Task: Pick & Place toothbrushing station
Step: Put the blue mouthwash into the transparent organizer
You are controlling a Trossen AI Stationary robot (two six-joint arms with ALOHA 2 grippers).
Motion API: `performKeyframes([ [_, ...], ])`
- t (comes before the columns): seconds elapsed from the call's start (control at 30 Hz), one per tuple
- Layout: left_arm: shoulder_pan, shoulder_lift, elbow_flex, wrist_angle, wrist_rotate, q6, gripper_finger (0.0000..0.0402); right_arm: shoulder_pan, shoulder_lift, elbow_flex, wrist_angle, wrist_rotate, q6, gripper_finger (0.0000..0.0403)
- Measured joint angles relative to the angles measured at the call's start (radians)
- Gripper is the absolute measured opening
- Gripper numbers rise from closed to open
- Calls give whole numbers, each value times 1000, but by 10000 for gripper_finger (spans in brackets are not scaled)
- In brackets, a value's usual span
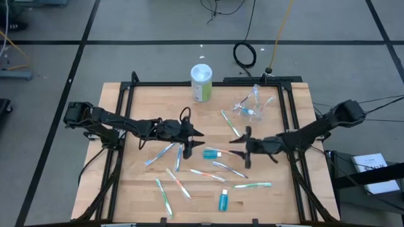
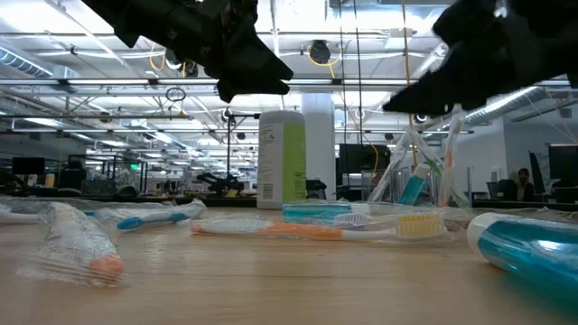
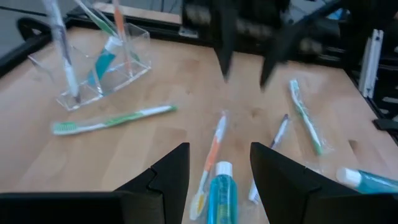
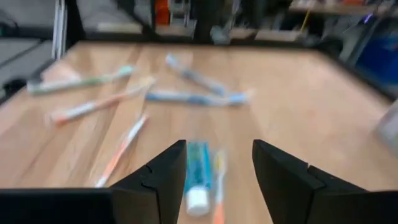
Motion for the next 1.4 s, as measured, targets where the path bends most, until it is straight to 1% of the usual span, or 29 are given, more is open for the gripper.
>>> performKeyframes([
  [0.13,0,0,0,-3,-21,-1,175,-2,149,55,0,-59,31,173],
  [0.27,0,0,0,0,-22,-1,175,-4,269,122,1,-67,17,186],
  [0.37,0,0,0,-4,-21,-1,175,-20,332,151,1,-110,25,199],
  [0.53,0,0,0,-12,-21,-1,175,-51,403,164,1,-110,51,207],
  [0.63,0,0,0,-18,-21,0,175,-65,428,164,1,-117,71,200],
  [0.7,0,0,0,-18,-19,2,175,-74,447,165,5,-159,87,194],
  [0.8,0,0,0,-18,-8,3,175,-76,470,165,7,-184,97,185],
  [0.97,0,0,0,-18,1,4,175,-76,497,165,13,-185,83,175],
  [1.13,0,0,0,-19,1,3,175,-76,503,165,33,-183,45,173],
  [1.2,0,0,0,-18,1,3,175,-76,497,165,40,-172,15,173],
  [1.33,0,0,0,-19,1,3,175,-76,443,165,12,-85,-4,176],
  [1.4,0,0,0,-19,1,3,175,-77,417,164,-2,-87,7,181],
])
